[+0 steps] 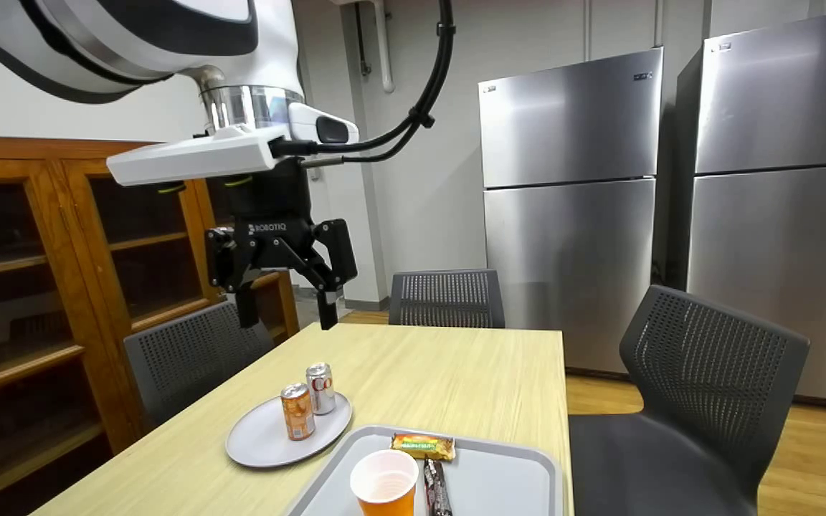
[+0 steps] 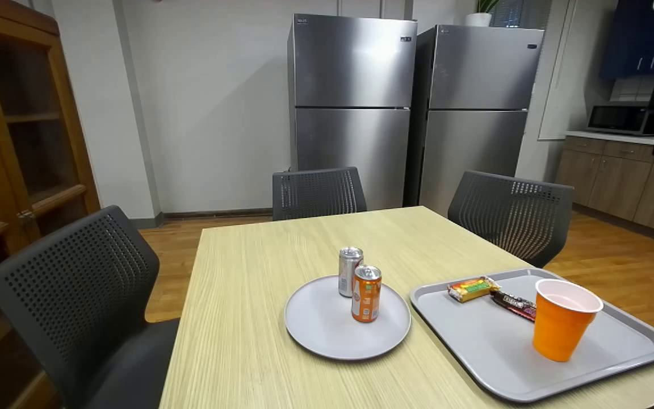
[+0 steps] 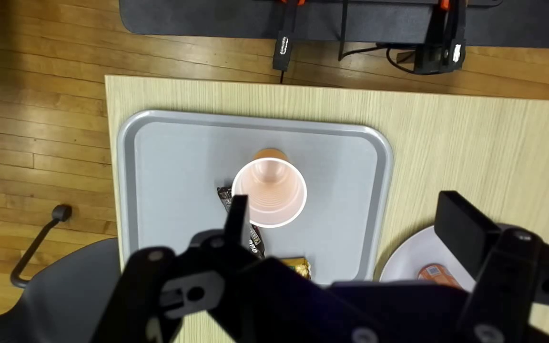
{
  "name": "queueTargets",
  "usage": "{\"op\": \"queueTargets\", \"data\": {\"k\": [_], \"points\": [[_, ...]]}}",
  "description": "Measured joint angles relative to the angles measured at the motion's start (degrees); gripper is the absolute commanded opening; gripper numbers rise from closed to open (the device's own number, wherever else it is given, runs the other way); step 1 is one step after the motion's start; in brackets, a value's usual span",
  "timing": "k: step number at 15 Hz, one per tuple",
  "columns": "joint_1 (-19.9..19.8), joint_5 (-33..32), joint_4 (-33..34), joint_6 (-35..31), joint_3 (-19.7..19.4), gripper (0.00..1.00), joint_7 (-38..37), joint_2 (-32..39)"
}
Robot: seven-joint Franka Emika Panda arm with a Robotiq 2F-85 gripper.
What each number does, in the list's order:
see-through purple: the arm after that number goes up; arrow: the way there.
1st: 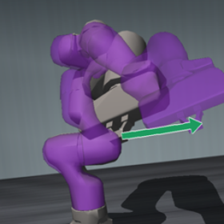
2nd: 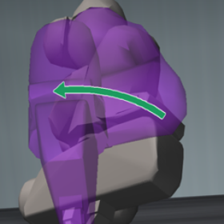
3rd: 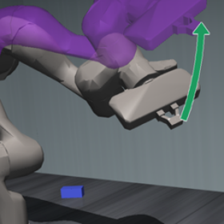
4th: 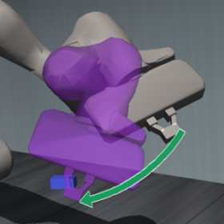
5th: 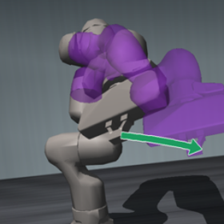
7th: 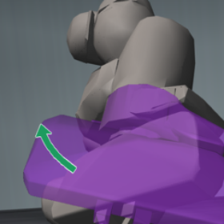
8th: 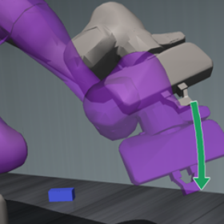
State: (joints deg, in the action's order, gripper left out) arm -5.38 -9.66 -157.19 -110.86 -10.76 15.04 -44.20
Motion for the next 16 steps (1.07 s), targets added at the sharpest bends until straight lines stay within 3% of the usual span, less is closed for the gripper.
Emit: {"op": "queueTargets", "data": {"k": [16], "points": [[0.09, 0.0, -0.12, -0.27, 0.0, 1.0, 0.0, 0.97]]}}
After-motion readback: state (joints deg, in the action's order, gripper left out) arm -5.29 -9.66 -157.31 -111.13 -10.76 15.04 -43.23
